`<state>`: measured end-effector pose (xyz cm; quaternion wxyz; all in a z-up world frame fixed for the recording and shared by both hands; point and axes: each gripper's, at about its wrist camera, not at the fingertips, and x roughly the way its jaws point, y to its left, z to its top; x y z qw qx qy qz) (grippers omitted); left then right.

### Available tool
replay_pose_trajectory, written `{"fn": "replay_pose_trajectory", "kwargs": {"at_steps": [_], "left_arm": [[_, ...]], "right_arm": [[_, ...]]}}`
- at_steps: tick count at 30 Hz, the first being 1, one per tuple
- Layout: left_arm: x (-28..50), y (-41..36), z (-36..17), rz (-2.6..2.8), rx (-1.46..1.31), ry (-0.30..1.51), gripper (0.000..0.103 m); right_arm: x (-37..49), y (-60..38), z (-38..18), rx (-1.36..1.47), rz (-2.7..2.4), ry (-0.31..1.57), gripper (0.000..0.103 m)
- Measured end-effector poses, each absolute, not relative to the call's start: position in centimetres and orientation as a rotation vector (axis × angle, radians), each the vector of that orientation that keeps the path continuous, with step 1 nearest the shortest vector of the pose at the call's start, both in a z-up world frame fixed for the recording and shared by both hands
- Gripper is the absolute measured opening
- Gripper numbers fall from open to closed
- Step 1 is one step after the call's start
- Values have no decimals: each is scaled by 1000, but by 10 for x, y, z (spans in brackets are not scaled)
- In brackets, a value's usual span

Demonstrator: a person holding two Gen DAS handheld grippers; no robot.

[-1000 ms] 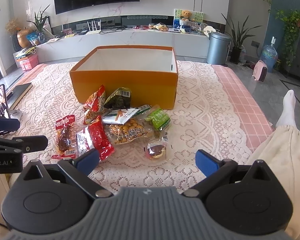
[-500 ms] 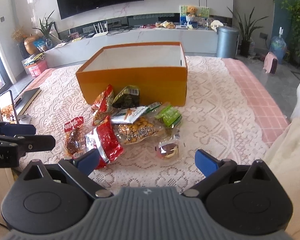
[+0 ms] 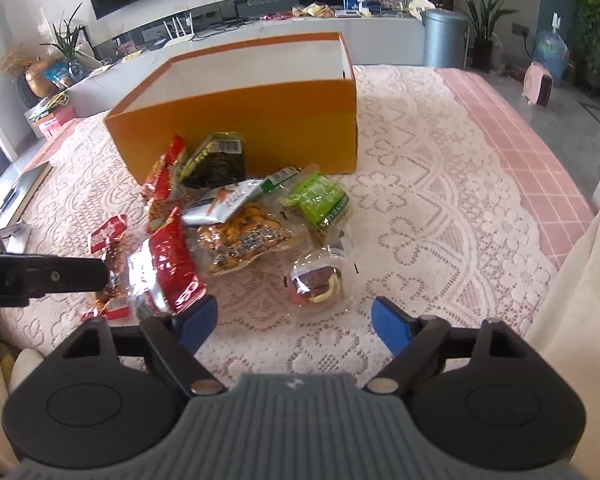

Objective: Organize snacks
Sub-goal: 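Grasp the red-and-white chip bag with the left gripper while the right grasps the clear treat packet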

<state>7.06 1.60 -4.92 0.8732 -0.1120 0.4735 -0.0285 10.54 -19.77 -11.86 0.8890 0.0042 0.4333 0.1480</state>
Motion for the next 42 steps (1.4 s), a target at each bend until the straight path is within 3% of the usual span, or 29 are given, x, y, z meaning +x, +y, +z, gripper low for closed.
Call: {"fn": "replay_pose_trajectory", "kwargs": {"at_steps": [7, 12, 19, 31, 36, 42], "left_arm": [[97, 14, -78, -11, -282, 1058, 90], [110, 20, -90, 34, -369, 1068, 90], [125, 25, -102, 96, -422, 1114, 90], [137, 21, -119, 147, -410, 1118, 97], [133, 21, -120, 122, -399, 1092, 88], [114, 18, -108, 73, -366, 1043, 85]], "right_arm": [[127, -195, -140, -40, 316, 873, 86], [139, -192, -155, -79, 320, 849, 78], [153, -194, -168, -32, 351, 855, 77], [162, -189, -183, -13, 341, 892, 59], [159, -189, -183, -12, 348, 887, 56], [153, -187, -180, -31, 369, 860, 51]]}}
